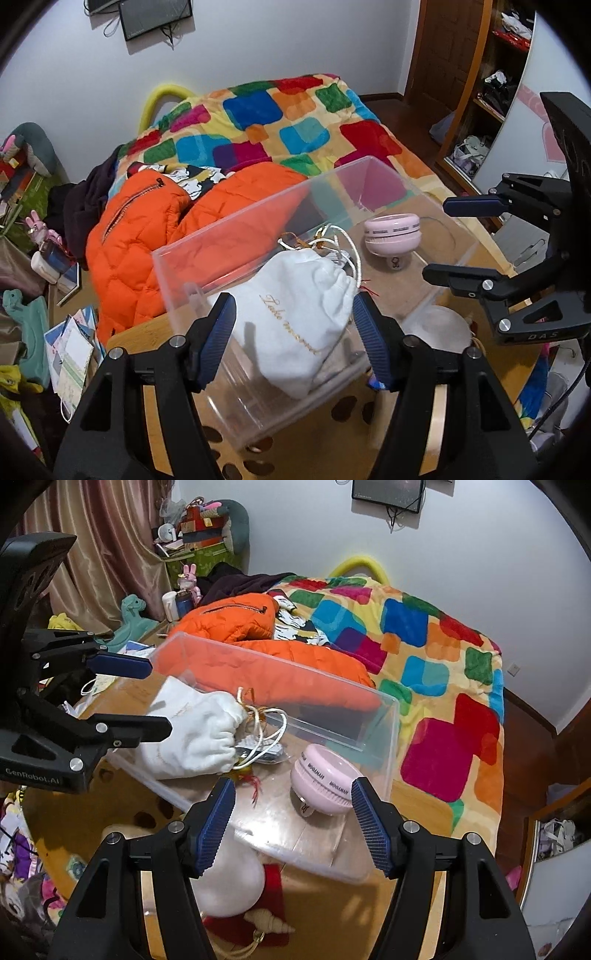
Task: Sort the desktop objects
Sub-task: 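Lower the pouch into the box with the left tool while the right drops the pink device in, then move both tools back over the table toward the remaining items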
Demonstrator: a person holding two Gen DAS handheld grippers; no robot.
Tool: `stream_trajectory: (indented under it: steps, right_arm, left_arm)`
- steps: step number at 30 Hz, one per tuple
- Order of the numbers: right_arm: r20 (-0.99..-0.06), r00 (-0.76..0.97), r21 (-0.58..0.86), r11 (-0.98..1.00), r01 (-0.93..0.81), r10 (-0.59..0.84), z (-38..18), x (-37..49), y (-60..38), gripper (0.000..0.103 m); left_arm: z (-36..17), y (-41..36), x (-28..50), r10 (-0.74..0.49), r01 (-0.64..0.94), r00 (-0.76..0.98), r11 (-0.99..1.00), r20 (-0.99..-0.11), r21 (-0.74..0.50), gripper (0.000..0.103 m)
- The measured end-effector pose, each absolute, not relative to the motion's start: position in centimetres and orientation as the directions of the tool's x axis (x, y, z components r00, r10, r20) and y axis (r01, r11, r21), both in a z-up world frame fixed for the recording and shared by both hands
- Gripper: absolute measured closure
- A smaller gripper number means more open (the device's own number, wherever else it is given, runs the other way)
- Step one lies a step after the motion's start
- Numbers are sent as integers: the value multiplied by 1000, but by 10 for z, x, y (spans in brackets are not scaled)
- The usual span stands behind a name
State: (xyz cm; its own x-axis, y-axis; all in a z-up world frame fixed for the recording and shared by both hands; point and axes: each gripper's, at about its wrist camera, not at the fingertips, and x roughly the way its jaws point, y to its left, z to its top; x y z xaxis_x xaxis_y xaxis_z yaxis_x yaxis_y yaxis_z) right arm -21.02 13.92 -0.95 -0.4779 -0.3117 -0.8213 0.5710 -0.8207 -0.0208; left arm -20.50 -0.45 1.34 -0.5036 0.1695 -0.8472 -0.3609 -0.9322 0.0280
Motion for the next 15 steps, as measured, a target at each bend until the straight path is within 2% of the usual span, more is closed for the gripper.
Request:
stream_trajectory:
  steps: [4,15]
  right_arm:
    - [-808,-496,-31,-819,573,-317,1,-194,142,34]
    - [-786,-526,-45,-818,573,-325,18,-154,149,34]
  left_arm:
    - [24,-3,-191,157,-359,-525,-932,-836,50,37]
    - [41,-1,-153,148,-357,-559,-931,-815,76,36]
